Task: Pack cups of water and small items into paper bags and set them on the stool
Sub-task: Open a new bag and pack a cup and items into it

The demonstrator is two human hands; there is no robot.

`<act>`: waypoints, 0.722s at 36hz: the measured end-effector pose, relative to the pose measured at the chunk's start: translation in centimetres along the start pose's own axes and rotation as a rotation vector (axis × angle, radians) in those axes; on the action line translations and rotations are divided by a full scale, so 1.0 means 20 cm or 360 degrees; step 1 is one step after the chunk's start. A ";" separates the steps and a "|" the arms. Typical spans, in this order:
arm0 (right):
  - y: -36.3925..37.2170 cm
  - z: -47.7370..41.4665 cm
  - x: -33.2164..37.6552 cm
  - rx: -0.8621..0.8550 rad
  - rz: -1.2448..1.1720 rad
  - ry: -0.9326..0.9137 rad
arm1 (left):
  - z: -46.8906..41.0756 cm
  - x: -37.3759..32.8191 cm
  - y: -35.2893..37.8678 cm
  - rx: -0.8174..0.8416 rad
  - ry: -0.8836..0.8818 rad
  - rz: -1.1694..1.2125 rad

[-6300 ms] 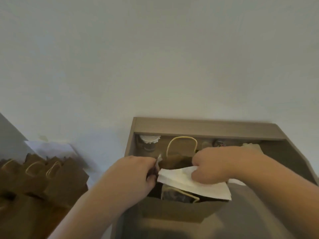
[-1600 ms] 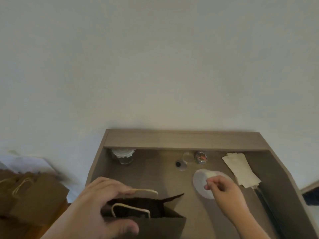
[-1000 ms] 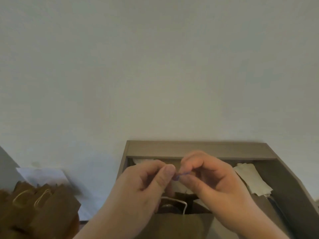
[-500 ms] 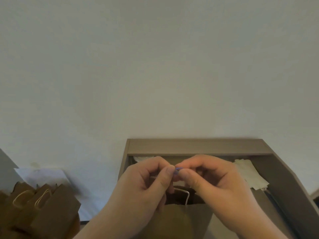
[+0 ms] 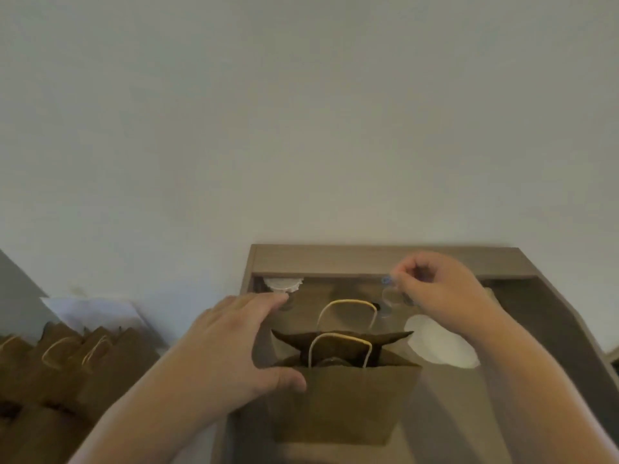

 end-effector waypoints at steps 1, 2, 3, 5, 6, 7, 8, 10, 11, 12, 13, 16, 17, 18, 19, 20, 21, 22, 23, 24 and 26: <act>0.03 -0.04 -0.03 0.0110 0.0043 0.0026 | -0.02 0.01 0.03 0.0084 -0.0017 -0.0063; 0.06 -0.07 -0.05 0.0226 0.0093 0.0035 | -0.05 0.01 0.07 0.0139 -0.0010 -0.0086; 0.09 -0.09 -0.05 0.0348 0.0159 0.0025 | -0.08 0.01 0.11 0.0163 0.0008 -0.0090; 0.15 -0.11 -0.04 0.0587 0.0298 -0.0013 | -0.15 0.00 0.18 0.0152 0.0056 -0.0144; 0.18 -0.12 -0.03 0.0686 0.0331 -0.0039 | -0.18 0.00 0.21 0.0125 0.0083 -0.0184; 0.20 -0.12 -0.02 0.0758 0.0340 -0.0059 | -0.21 -0.01 0.23 0.0090 0.0109 -0.0207; 0.21 -0.13 0.00 0.0814 0.0341 -0.0065 | -0.23 -0.02 0.24 0.0053 0.0130 -0.0217; 0.23 -0.13 0.02 0.0940 0.0346 -0.0064 | -0.26 -0.03 0.26 -0.0024 0.0154 -0.0227; 0.23 -0.13 0.04 0.1005 0.0333 -0.0061 | -0.27 -0.04 0.27 -0.0070 0.0168 -0.0209; 0.23 -0.13 0.05 0.1055 0.0308 -0.0058 | -0.29 -0.04 0.28 -0.0112 0.0183 -0.0166; 0.22 -0.12 0.06 0.1085 0.0281 -0.0060 | -0.30 -0.04 0.29 -0.0141 0.0194 -0.0113; 0.22 -0.10 0.08 0.1071 0.0285 -0.0112 | -0.30 -0.03 0.31 -0.0167 0.0209 0.0004; 0.23 -0.09 0.09 0.1047 0.0310 -0.0135 | -0.30 -0.03 0.31 -0.0170 0.0215 0.0044; 0.23 -0.08 0.10 0.1020 0.0333 -0.0153 | -0.30 -0.03 0.32 -0.0184 0.0227 0.0088; 0.24 -0.07 0.10 0.0993 0.0354 -0.0166 | -0.30 -0.03 0.32 -0.0202 0.0233 0.0129; 0.24 -0.07 0.10 0.0967 0.0379 -0.0173 | -0.30 -0.03 0.33 -0.0219 0.0232 0.0161; 0.25 -0.06 0.10 0.0941 0.0406 -0.0178 | -0.30 -0.03 0.33 -0.0225 0.0220 0.0182; 0.25 -0.05 0.10 0.0917 0.0431 -0.0182 | -0.30 -0.03 0.33 -0.0224 0.0210 0.0200; 0.26 -0.05 0.10 0.0894 0.0455 -0.0187 | -0.30 -0.03 0.34 -0.0221 0.0201 0.0211; 0.26 -0.04 0.10 0.0873 0.0478 -0.0192 | -0.30 -0.04 0.34 -0.0218 0.0195 0.0219; 0.25 -0.04 0.11 0.0844 0.0510 -0.0200 | -0.30 -0.04 0.34 -0.0222 0.0202 0.0227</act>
Point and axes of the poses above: each hand's wrist, its own z-axis away from the middle knuckle, its own y-axis out of the palm, x = y × z, the point moved 1 cm from there along -z, towards the middle knuckle, and after that the axes turned 10 degrees about x, right-handed, at the moved point
